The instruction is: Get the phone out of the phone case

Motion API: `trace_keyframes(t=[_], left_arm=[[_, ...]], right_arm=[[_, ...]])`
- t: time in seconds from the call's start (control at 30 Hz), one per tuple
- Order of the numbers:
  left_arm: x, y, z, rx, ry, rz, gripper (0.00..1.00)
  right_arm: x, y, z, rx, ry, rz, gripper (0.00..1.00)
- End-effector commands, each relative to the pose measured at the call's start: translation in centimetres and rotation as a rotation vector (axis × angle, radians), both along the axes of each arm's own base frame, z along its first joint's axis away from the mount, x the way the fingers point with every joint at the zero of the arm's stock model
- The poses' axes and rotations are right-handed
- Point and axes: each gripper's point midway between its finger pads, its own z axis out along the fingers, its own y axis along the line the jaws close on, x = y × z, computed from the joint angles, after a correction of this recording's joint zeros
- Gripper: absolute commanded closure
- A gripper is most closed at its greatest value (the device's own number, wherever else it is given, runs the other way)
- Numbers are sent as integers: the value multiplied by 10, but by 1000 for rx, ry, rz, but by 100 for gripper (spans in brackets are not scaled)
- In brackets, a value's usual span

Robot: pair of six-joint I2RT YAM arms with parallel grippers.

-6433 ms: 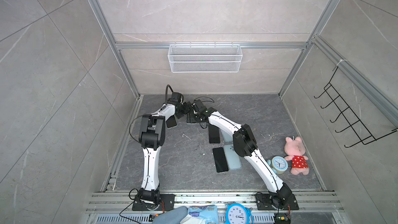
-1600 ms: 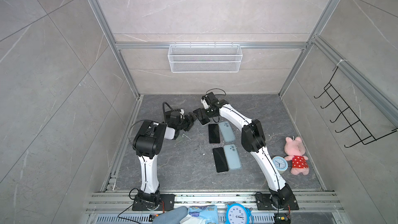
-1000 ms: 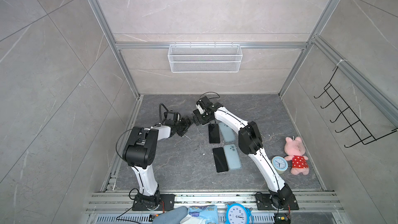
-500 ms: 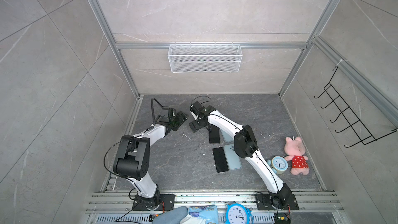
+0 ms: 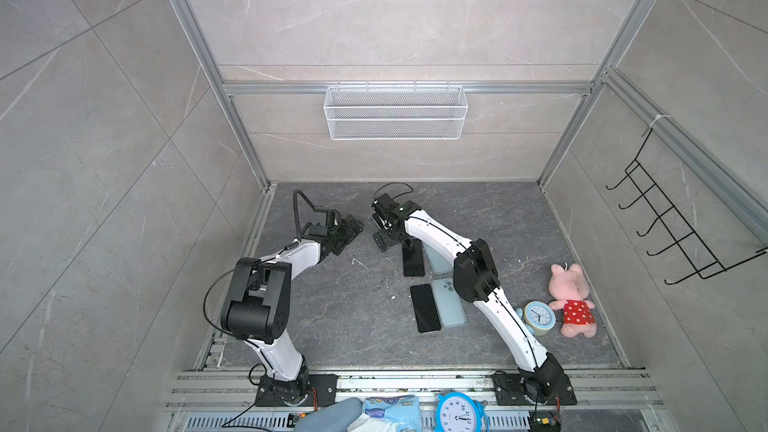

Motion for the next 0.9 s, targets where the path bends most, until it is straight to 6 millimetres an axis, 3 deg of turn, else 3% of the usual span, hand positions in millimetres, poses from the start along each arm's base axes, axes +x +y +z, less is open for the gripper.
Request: trace_keyframes(t=[0.0,0.13,0.5,0.67,0.87], left_arm=[[14,0,10,12,-45,-4,10],[15,-1,5,13,-34,-7,9],[25,-12,-1,3,-10,-9,9],[35,-21,-2,-14,-7,-13,9],[52,-34,-4,-73,-21,-9,9]], right_arm=[[-7,-19,-25,-84,69,-30,1],[3,-16,-18,-56,51,-24,1],[1,-9,-43,30,154,20,5],[-4,-7,-50,35,180,43,11],[-10,-9,-61,29,213,53,26]])
